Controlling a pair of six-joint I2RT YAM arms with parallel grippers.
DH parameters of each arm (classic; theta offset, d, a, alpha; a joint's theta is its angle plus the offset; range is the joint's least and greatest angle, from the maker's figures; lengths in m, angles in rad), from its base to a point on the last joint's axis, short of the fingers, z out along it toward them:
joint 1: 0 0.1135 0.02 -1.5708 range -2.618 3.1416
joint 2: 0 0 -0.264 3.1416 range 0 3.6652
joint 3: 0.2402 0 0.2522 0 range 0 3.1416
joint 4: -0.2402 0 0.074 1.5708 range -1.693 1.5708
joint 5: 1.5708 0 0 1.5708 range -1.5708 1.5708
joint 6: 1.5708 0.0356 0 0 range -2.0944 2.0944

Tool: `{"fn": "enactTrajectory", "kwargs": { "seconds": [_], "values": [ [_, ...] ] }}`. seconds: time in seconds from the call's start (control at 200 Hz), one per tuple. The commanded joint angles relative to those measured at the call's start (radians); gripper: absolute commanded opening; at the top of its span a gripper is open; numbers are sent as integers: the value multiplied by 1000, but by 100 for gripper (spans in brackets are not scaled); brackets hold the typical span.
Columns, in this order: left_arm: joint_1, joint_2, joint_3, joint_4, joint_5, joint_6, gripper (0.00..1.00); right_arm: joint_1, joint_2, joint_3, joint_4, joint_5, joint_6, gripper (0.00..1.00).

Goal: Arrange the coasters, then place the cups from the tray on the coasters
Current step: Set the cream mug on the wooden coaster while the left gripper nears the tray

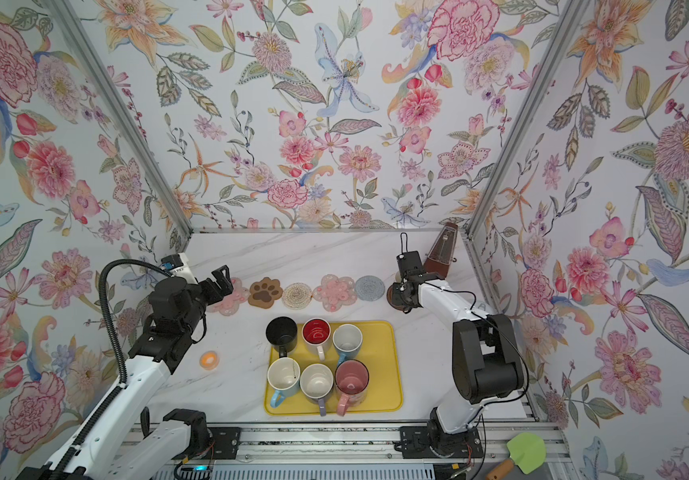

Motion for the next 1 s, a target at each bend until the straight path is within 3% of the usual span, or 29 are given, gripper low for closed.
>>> {"fn": "enactTrajectory", "kwargs": {
  "seconds": [0.0,0.14,0.47,0.63,0.841,0.996],
  "values": [
    [5,1,11,-22,-19,-1,99,-4,12,35,48,20,-6,9],
    [5,-3,11,-33,-22,-8,99,-3,4,39,48,15,-4,19],
    [5,2,14,-38,-8,-52,99,-5,-65,41,48,39,23,61],
    [3,38,17,-24,51,-75,99,-10,-220,-10,100,79,42,98],
    [-28,92,11,8,128,-128,99,-12,-453,-173,291,99,73,99],
    [-163,85,42,-141,96,-112,98,-26,-468,-193,270,122,91,99]
  ]
}}
